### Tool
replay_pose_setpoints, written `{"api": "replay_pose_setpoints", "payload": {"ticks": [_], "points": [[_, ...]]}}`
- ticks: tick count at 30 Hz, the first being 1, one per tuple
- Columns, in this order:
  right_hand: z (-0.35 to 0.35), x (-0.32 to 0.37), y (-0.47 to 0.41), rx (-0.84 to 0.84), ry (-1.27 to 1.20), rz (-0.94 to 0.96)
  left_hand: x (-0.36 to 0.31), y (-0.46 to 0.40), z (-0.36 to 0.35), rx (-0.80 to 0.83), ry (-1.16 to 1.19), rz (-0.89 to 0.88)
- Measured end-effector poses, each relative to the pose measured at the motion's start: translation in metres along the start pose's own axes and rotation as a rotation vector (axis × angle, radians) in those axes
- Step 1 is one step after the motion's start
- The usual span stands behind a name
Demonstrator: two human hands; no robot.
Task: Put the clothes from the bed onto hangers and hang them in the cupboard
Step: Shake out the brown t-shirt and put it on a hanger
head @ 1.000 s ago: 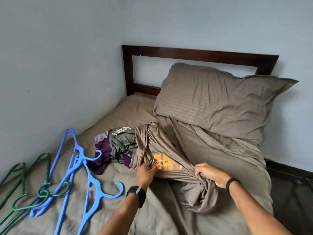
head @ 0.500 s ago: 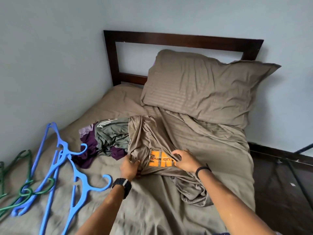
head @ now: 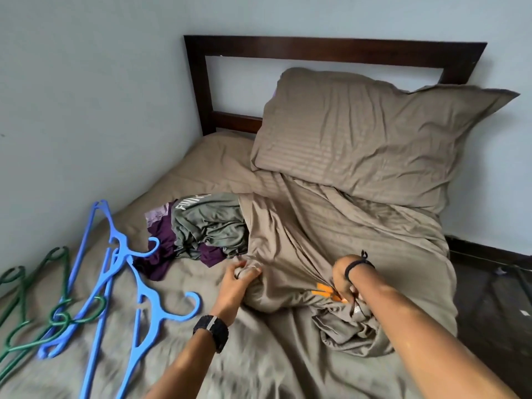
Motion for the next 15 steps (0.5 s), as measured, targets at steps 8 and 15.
{"api": "replay_pose_setpoints", "payload": {"ticks": [8,15], "points": [[0.048,0.043,-0.009,-0.628,-0.46,0.312,0.009,0.02,0.0,0.095,-0.409,-0.1],[0.031,0.116,-0.005,-0.354,-0.799,0.63,-0.03,0.019,0.011,0.064,-0.138,-0.103]]}}
Point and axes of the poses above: each hand's wrist, its own y-axis away from the middle knuckle, its own z-axis out of the back of the hand, x = y × z, the point moved 8 cm from there along -y, towards the middle knuckle, and after that the axes turned 6 degrees about -x, right-handed, at the moved point
